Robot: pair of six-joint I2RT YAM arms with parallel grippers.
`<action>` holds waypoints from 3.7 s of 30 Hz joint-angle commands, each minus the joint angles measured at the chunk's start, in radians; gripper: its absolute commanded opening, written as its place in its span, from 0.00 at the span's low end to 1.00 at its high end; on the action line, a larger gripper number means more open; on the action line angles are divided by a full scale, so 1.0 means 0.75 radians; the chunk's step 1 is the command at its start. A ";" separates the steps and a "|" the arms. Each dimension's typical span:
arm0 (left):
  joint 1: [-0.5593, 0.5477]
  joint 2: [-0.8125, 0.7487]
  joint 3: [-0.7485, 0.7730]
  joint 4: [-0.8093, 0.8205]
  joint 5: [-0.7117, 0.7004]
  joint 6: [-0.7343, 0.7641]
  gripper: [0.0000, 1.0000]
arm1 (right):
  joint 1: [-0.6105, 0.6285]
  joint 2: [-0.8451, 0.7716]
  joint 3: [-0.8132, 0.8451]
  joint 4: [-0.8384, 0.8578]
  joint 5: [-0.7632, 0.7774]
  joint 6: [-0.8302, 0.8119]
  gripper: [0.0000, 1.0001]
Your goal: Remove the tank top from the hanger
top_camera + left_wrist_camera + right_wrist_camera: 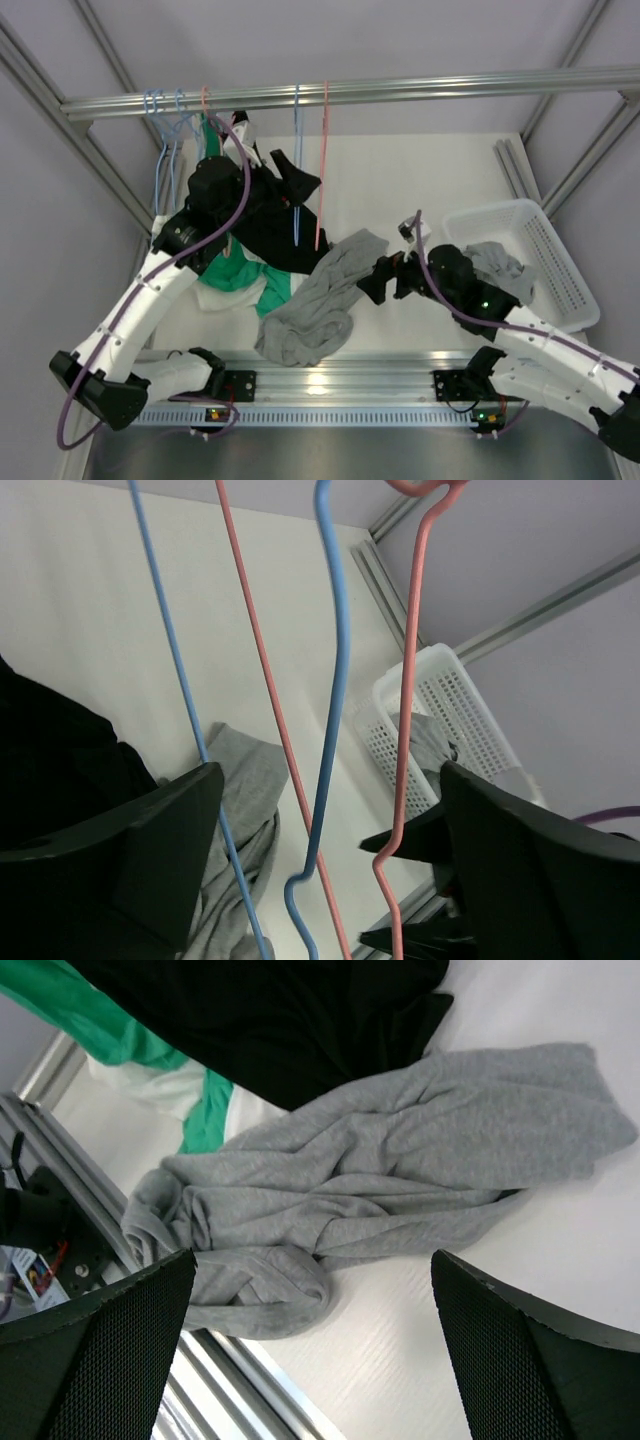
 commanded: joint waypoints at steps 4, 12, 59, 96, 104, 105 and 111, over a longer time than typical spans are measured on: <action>-0.004 -0.359 -0.148 -0.023 -0.137 0.069 0.99 | 0.119 0.374 -0.078 0.371 -0.004 -0.049 0.99; -0.004 -0.731 -0.357 -0.111 -0.372 0.151 0.99 | 0.185 0.649 -0.039 0.492 0.163 -0.093 0.99; -0.004 -1.157 -0.705 -0.313 -0.528 0.389 0.99 | 0.347 0.600 -0.264 0.507 0.630 0.059 0.76; -0.006 -1.157 -0.705 -0.311 -0.540 0.389 0.99 | 0.314 -0.105 -0.080 0.217 0.858 -0.055 0.00; -0.004 -1.161 -0.705 -0.311 -0.552 0.384 0.99 | 0.312 -0.201 0.265 -0.025 0.946 -0.250 0.00; -0.004 -1.166 -0.705 -0.311 -0.554 0.382 0.99 | 0.314 -0.197 0.300 -0.035 0.968 -0.291 0.00; -0.004 -1.176 -0.707 -0.311 -0.562 0.380 0.99 | 0.312 -0.189 0.574 -0.131 1.140 -0.454 0.00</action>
